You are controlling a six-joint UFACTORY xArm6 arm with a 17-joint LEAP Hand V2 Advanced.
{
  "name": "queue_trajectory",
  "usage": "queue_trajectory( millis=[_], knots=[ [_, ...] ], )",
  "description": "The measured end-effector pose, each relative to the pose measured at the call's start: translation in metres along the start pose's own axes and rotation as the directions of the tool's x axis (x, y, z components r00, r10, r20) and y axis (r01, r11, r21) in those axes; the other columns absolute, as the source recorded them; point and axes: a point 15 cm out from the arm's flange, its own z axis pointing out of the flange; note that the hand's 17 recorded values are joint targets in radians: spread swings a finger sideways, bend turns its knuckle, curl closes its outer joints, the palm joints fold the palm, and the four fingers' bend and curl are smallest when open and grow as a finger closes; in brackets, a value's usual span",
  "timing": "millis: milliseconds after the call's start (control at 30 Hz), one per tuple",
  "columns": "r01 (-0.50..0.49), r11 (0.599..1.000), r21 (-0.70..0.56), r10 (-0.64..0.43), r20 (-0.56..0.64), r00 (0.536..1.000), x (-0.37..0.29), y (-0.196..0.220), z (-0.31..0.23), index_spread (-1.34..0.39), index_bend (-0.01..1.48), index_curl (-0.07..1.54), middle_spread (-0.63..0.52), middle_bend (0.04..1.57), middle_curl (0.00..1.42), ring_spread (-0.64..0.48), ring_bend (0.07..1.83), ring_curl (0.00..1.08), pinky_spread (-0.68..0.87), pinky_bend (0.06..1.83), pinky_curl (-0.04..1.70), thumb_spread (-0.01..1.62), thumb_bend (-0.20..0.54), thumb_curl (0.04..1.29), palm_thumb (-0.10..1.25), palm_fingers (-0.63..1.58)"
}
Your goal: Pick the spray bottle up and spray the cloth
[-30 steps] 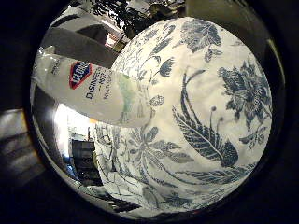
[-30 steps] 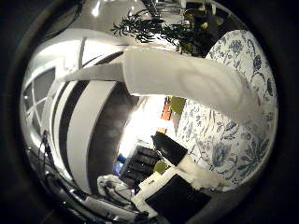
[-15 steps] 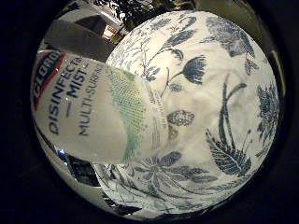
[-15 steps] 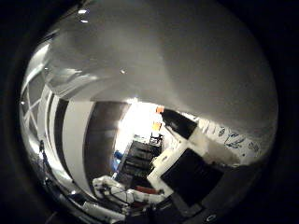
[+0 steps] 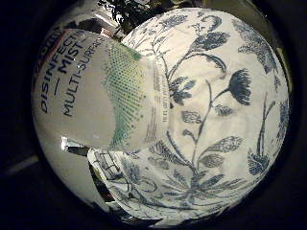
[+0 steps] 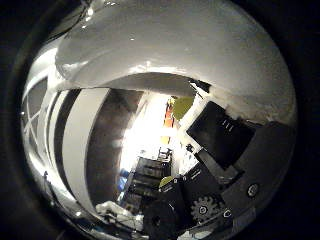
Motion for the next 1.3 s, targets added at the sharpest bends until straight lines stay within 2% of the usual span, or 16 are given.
queue_trajectory(
  millis=[133,300,367,433,567,700,800,900,1000,1100,1300],
  knots=[
    [0.007,1.000,0.000,-0.007,0.006,1.000,-0.010,-0.002,-0.003,-0.24,0.99,0.72,-0.12,1.18,0.66,-0.17,1.32,0.55,-0.25,1.25,0.59,0.88,-0.014,0.60,1.04,1.29],
    [0.009,1.000,-0.028,-0.008,0.027,1.000,-0.031,0.002,-0.008,-0.22,1.08,0.75,-0.10,1.28,0.66,-0.16,1.41,0.58,-0.20,1.30,0.69,0.79,-0.014,0.67,1.10,1.22],
    [0.013,0.997,-0.081,-0.009,0.054,0.999,-0.047,0.013,-0.005,-0.21,1.10,0.75,-0.09,1.30,0.66,-0.16,1.43,0.58,-0.19,1.30,0.73,0.76,-0.017,0.70,1.11,1.20],
    [0.060,0.988,-0.140,-0.053,0.057,0.997,-0.067,0.014,-0.011,-0.21,1.11,0.75,-0.08,1.32,0.65,-0.15,1.44,0.59,-0.19,1.29,0.77,0.74,-0.016,0.72,1.11,1.19],
    [0.124,0.934,-0.334,-0.126,0.015,0.992,-0.095,0.032,-0.034,-0.20,1.13,0.75,-0.07,1.33,0.64,-0.15,1.46,0.59,-0.18,1.25,0.83,0.73,-0.017,0.75,1.11,1.19],
    [0.158,0.839,-0.521,-0.186,-0.001,0.983,-0.131,0.056,-0.053,-0.20,1.14,0.74,-0.07,1.34,0.62,-0.15,1.46,0.58,-0.17,1.23,0.91,0.72,-0.017,0.78,1.10,1.18],
    [0.163,0.742,-0.651,-0.217,-0.004,0.976,-0.156,0.080,-0.063,-0.20,1.14,0.74,-0.08,1.35,0.62,-0.15,1.47,0.58,-0.17,1.20,0.95,0.72,-0.019,0.79,1.08,1.18],
    [0.158,0.626,-0.763,-0.261,-0.014,0.965,-0.179,0.108,-0.067,-0.20,1.14,0.74,-0.08,1.35,0.61,-0.15,1.47,0.58,-0.17,1.17,1.00,0.73,-0.020,0.80,1.07,1.18],
    [0.152,0.552,-0.820,-0.331,-0.048,0.942,-0.194,0.125,-0.072,-0.20,1.15,0.73,-0.08,1.36,0.60,-0.15,1.47,0.58,-0.17,1.15,1.04,0.74,-0.019,0.81,1.06,1.19],
    [0.128,0.479,-0.869,-0.415,-0.096,0.905,-0.201,0.139,-0.079,-0.20,1.15,0.73,-0.08,1.36,0.60,-0.15,1.47,0.58,-0.17,1.13,1.07,0.75,-0.020,0.81,1.05,1.19],
    [0.057,0.298,-0.953,-0.596,-0.139,0.790,-0.217,0.167,-0.082,-0.20,1.15,0.73,-0.09,1.37,0.59,-0.16,1.47,0.58,-0.17,1.10,1.13,0.77,-0.018,0.82,1.02,1.19]
  ],
)
